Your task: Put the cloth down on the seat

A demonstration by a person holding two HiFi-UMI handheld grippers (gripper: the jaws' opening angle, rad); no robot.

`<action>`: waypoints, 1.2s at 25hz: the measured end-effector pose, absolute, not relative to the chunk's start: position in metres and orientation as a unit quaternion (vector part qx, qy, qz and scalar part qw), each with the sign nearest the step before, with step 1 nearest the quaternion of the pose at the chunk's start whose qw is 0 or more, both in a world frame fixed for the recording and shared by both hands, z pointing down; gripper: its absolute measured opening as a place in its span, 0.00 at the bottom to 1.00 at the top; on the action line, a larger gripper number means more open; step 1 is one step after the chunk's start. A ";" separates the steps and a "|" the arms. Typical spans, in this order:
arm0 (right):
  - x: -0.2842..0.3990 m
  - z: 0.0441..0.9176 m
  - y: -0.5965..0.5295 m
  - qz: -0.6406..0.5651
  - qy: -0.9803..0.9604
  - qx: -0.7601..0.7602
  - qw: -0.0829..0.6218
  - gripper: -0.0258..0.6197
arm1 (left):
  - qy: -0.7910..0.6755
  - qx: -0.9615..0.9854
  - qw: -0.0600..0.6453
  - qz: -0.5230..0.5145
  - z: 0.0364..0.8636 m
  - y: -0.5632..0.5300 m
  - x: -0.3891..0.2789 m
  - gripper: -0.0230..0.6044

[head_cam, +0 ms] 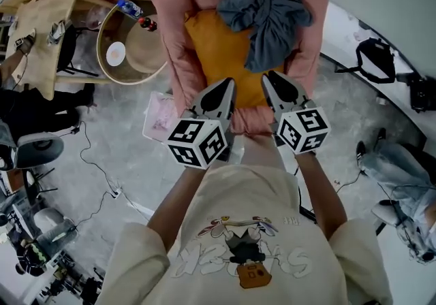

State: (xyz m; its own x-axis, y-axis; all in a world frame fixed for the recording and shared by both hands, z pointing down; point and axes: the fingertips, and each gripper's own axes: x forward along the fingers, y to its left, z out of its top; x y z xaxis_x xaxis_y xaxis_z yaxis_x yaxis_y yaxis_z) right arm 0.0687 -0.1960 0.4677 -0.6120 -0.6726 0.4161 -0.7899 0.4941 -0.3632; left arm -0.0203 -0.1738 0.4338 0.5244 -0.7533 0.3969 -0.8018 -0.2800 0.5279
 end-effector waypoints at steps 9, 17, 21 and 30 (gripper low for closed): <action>0.025 0.437 -0.095 0.271 -0.869 0.403 0.095 0.17 | -0.473 0.810 0.345 0.034 0.416 -0.070 -0.039 0.03; -0.011 0.417 -0.001 0.304 -0.869 0.383 0.072 0.17 | -0.459 0.824 0.331 0.026 0.397 0.023 -0.066 0.03; -0.023 0.411 0.053 0.311 -0.873 0.366 0.082 0.17 | -0.445 0.825 0.345 0.036 0.405 0.073 -0.068 0.02; -0.038 0.398 0.114 0.309 -0.871 0.373 0.082 0.17 | -0.429 0.830 0.356 0.031 0.394 0.124 -0.080 0.03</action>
State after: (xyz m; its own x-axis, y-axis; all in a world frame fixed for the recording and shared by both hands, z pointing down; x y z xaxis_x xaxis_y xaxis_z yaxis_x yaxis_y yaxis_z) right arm -0.0382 0.1137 0.3977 -0.7089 -0.5987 0.3728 -0.6998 0.5312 -0.4776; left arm -0.0796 0.1245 0.3937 0.6306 -0.6894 0.3564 -0.7334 -0.3791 0.5643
